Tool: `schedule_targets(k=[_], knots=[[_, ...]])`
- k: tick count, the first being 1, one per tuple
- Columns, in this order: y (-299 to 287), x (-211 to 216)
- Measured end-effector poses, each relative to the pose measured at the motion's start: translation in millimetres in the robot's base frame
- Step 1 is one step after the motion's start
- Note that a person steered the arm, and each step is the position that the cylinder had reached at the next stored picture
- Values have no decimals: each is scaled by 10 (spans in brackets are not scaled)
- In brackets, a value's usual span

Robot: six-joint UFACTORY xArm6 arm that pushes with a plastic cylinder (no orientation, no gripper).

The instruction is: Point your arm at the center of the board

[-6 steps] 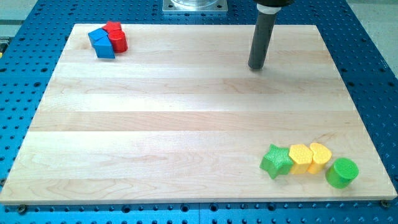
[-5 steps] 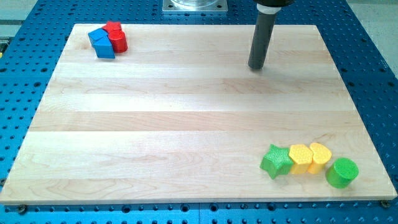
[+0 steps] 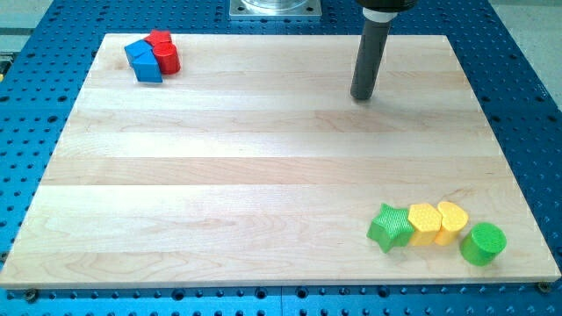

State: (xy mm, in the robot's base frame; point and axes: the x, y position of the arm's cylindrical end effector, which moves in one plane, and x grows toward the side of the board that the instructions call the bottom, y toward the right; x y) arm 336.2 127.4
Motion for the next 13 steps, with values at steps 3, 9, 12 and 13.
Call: schedule_targets(k=[3,9,12,13], knots=[[-948,565],[-3018,619],[-2735,718],[-1905,785]])
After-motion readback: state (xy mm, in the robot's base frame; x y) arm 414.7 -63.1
